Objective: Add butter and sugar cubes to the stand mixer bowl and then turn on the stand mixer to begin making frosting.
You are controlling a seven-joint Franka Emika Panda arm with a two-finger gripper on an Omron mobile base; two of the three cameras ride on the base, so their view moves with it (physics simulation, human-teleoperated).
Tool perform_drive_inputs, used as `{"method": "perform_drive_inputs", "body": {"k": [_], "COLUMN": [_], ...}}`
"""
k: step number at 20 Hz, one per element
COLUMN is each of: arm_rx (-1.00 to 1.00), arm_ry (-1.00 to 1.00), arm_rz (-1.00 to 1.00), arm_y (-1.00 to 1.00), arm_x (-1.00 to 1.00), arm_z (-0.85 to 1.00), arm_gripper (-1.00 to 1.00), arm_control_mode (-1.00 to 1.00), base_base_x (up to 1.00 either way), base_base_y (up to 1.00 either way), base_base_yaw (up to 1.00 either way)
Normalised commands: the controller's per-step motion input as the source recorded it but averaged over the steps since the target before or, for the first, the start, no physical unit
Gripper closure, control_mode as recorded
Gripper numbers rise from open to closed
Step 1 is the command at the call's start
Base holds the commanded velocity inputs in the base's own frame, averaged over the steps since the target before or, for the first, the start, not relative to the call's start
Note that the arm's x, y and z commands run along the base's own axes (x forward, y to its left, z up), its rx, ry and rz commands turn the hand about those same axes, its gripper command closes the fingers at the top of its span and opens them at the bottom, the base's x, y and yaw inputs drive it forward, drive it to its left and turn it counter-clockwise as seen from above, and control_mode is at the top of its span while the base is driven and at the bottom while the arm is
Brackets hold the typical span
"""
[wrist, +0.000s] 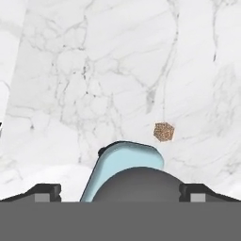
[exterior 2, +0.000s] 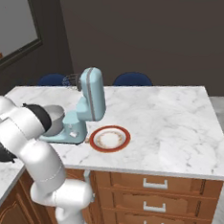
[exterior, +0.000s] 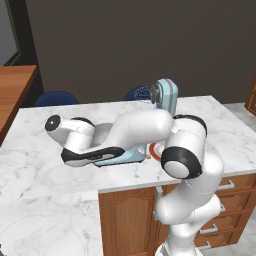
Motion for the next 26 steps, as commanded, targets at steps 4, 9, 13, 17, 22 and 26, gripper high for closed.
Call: {"method": "perform_drive_inputs", "body": {"k": [4, 9, 13, 17, 22, 26], "arm_rx": [-0.07, -0.12, -0.11, -0.06, -0.02, -0.02], "arm_ry": [0.0, 0.0, 0.0, 0.0, 0.0, 0.0], "arm_rz": [-0.1, -0.12, -0.12, -0.09, -0.03, 0.0], "arm_y": [0.0, 0.0, 0.0, 0.0, 0.0, 0.0], "arm_x": [0.16, 0.08, 0.07, 0.07, 0.06, 0.14], "arm_z": [-0.01, -0.06, -0.06, -0.03, -0.05, -0.13], "arm_gripper": [-1.0, -1.0, -1.0, -1.0, -1.0, -1.0], "arm_control_mode": [-1.0, -1.0, -1.0, -1.0, -1.0, -1.0], "base_base_x": [0.0, 0.0, 0.0, 0.0, 0.0, 0.0], "base_base_y": [0.0, 0.0, 0.0, 0.0, 0.0, 0.0], "base_base_yaw": [0.0, 0.0, 0.0, 0.0, 0.0, 0.0]}}
